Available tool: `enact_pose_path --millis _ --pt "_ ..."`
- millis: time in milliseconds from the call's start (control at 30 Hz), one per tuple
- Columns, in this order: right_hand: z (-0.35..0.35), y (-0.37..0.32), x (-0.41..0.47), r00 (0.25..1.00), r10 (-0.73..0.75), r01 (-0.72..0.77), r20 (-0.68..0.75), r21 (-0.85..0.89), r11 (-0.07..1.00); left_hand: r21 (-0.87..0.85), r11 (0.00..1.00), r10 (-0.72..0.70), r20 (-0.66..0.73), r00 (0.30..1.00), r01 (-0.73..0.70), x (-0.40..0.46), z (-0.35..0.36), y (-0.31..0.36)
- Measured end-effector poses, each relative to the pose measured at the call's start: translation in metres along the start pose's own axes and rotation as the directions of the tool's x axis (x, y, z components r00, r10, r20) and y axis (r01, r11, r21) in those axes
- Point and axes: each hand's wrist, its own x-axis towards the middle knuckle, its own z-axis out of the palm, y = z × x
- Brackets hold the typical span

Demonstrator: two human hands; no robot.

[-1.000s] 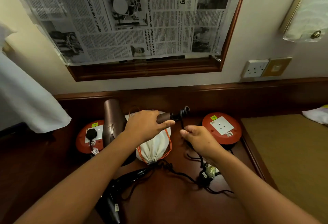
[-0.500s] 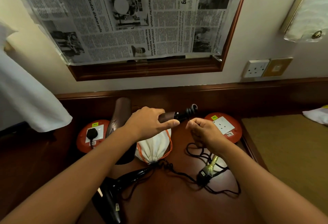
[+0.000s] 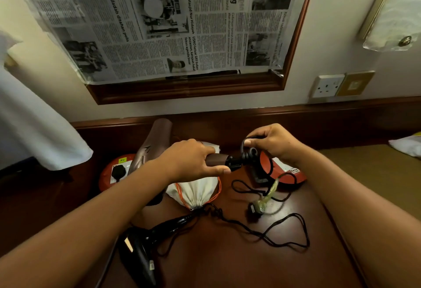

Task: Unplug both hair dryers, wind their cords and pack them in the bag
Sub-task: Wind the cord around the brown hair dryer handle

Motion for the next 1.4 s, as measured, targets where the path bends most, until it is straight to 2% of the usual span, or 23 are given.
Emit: enact_pose_path --millis 300,433,667,867,1000,1100,1233,1300,1400 --pt "-0.003 -0.024 -0.001 0.991 -0.136 0.133 0.017 -0.352 0.926 0.159 0.987 -0.03 0.049 0.998 0.022 0.007 0.003 0.002" --pt "0.005 -0.028 -0.01 0.983 -0.183 0.162 -0.009 -0.419 0.893 0.133 0.988 -0.086 0.058 0.995 0.078 0.012 0.007 0.003" --pt "0.021 -0.017 -0.034 0.965 -0.261 0.208 -0.03 -0.522 0.827 0.095 0.979 -0.179 -0.008 0.984 0.179 0.017 0.017 0.004" --pt "0.049 0.01 -0.055 0.968 -0.209 0.143 -0.139 -0.381 0.913 0.005 0.969 -0.246 -0.087 0.965 0.247 0.02 0.015 -0.004" --pt "0.067 0.025 -0.063 0.986 -0.125 0.123 -0.107 -0.028 0.992 -0.007 0.97 -0.241 -0.111 0.964 0.241 0.019 0.016 -0.009" --pt "0.069 0.032 -0.059 0.993 -0.068 0.075 -0.098 0.066 0.995 -0.045 0.97 -0.244 -0.138 0.96 0.24 0.016 0.015 -0.007" --pt "0.065 0.036 -0.049 0.997 -0.045 0.045 -0.069 0.004 0.999 -0.054 0.977 -0.211 -0.154 0.965 0.205 0.013 0.013 -0.004" --pt "0.059 0.038 -0.042 0.997 -0.035 0.028 -0.07 -0.091 0.995 -0.071 0.979 -0.199 -0.164 0.966 0.19 0.013 0.012 -0.003" --pt "0.052 0.04 -0.033 1.0 0.02 -0.018 0.007 -0.206 0.978 -0.129 0.979 -0.18 -0.18 0.967 0.158 0.011 0.009 -0.004"
